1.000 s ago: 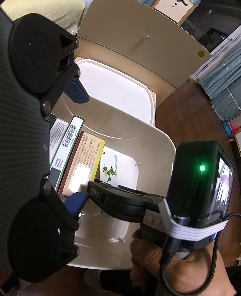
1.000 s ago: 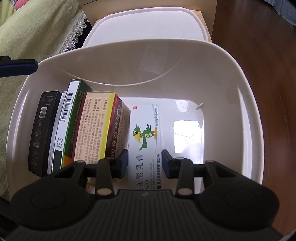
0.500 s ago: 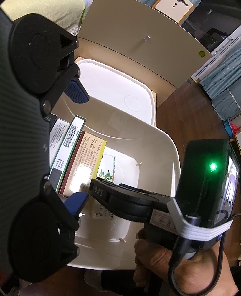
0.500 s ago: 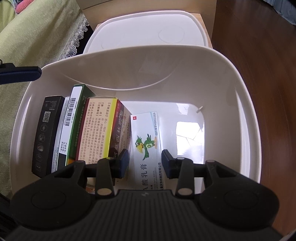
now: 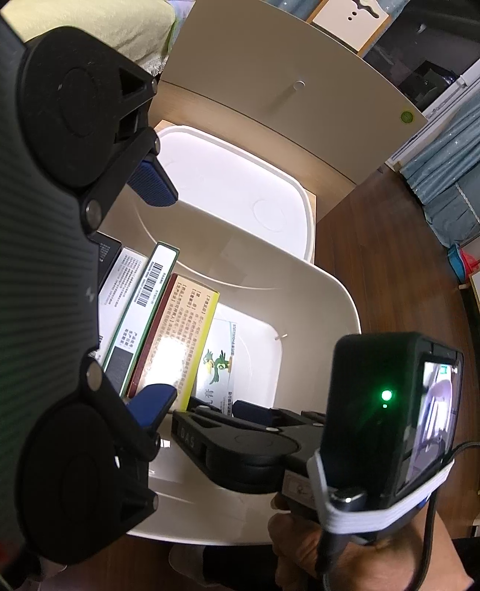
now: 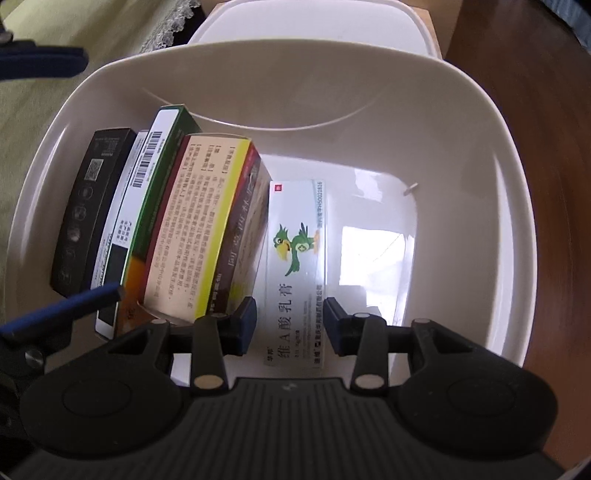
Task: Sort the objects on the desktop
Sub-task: 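Lower the cream box upright into the basin beside the tan-pink box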
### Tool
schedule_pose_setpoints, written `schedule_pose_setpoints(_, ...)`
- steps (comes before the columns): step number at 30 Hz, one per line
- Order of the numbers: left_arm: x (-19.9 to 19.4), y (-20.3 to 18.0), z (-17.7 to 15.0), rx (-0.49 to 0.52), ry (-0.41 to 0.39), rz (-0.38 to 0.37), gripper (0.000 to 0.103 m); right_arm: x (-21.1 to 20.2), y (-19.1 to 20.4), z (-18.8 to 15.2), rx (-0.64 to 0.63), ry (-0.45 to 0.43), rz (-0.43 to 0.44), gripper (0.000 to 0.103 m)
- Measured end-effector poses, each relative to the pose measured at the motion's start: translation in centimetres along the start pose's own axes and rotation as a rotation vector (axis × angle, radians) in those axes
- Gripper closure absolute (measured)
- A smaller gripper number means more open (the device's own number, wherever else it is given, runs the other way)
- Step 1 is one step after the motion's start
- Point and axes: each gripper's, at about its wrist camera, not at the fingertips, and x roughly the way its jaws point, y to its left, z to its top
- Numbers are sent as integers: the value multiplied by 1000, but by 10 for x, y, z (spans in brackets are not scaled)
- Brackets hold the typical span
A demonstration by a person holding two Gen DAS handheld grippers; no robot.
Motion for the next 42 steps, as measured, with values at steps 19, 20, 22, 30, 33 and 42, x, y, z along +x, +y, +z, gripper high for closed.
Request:
schedule_pose_setpoints(19, 0, -1, -3, 11, 6, 0, 0, 14, 2, -3, -100, 53, -56, 68)
schedule_pose_setpoints(20, 0, -2, -3, 12, 6, 1, 0, 13, 2, -3, -107, 50, -62, 68)
schedule_pose_setpoints(22, 0, -2, -4, 14, 7, 1, 0, 11, 1, -1, -115, 40, -69, 68)
schedule_pose_setpoints(30, -1, -2, -5, 18, 9, 1, 0, 7, -7, 5, -104, 5, -59, 68)
schedule_pose_setpoints(33, -1, -2, -5, 17, 9, 1, 0, 7, -12, 7, -92, -1, -52, 68)
schedule_pose_setpoints(42, -1, -2, -5, 17, 10, 0, 0, 1, -18, 11, -93, -14, -62, 68)
